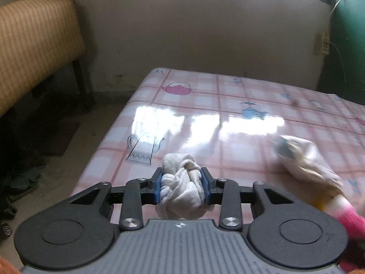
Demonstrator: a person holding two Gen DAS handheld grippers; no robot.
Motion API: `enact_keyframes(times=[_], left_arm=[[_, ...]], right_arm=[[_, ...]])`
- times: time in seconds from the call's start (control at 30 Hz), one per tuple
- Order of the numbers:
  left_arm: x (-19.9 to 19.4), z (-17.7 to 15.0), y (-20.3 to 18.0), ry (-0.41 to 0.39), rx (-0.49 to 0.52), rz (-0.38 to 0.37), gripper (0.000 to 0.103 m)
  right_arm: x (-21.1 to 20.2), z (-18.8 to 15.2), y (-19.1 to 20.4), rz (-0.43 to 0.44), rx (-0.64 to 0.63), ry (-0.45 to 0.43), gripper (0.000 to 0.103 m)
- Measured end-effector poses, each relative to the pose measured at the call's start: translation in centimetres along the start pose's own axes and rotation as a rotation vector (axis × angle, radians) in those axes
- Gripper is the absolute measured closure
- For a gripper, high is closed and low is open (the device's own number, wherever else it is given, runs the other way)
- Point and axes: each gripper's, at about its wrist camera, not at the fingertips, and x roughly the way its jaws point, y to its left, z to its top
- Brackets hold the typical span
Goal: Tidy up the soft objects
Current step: 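Grasp the white knotted sock with the left tool while the right tool grasps the pink sock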
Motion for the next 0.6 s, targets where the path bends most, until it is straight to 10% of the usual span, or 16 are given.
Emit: enact_keyframes(times=[0.6], left_arm=[[-13.3,-0.6,-6.2,-0.049,-0.033,-0.035,0.068]], right_arm=[[-9.9,2.5,-0.9,-0.044,0.001,-0.081,0.083]])
